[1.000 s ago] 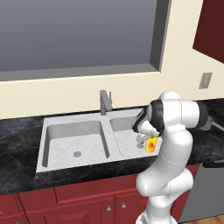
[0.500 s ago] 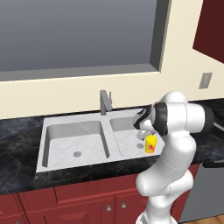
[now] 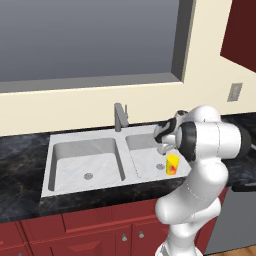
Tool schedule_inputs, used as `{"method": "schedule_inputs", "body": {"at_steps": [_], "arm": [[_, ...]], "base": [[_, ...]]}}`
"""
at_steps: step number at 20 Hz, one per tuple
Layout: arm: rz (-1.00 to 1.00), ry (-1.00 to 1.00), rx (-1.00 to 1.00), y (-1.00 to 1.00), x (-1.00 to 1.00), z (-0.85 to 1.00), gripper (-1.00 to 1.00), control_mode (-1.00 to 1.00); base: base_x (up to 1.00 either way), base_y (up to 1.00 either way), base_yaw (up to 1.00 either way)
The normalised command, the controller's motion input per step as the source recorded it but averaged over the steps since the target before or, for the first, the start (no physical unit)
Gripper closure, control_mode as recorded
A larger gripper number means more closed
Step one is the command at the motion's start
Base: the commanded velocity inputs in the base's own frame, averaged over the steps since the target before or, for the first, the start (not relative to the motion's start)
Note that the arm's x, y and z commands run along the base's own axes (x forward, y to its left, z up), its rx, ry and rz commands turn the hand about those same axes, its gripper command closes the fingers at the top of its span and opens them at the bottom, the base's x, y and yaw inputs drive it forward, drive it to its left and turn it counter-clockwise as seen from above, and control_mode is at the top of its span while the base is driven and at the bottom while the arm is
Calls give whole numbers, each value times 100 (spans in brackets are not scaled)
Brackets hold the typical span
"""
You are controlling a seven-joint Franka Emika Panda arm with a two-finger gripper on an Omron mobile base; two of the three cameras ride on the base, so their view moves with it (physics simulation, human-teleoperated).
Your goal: Move any existing items from the left basin to the right basin for drying. Then move the measuring cup from the counter to the left basin of the sink for washing.
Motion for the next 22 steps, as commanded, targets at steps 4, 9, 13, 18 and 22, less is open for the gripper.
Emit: {"method": "schedule_inputs", "body": {"at_steps": [4, 9, 13, 18, 22], "arm": [[0, 5, 0, -7, 0, 30, -100, -100], [-1, 6, 0, -17, 0, 27, -100, -100], [-3, 5, 0, -25, -6, 21, -100, -100], [-4, 7, 0, -28, -6, 19, -100, -100], [-3, 8, 0, -32, -8, 19, -100, -100]], "base": [[0, 0, 0], [0, 0, 0], [0, 0, 0], [0, 0, 0], [0, 0, 0]]}}
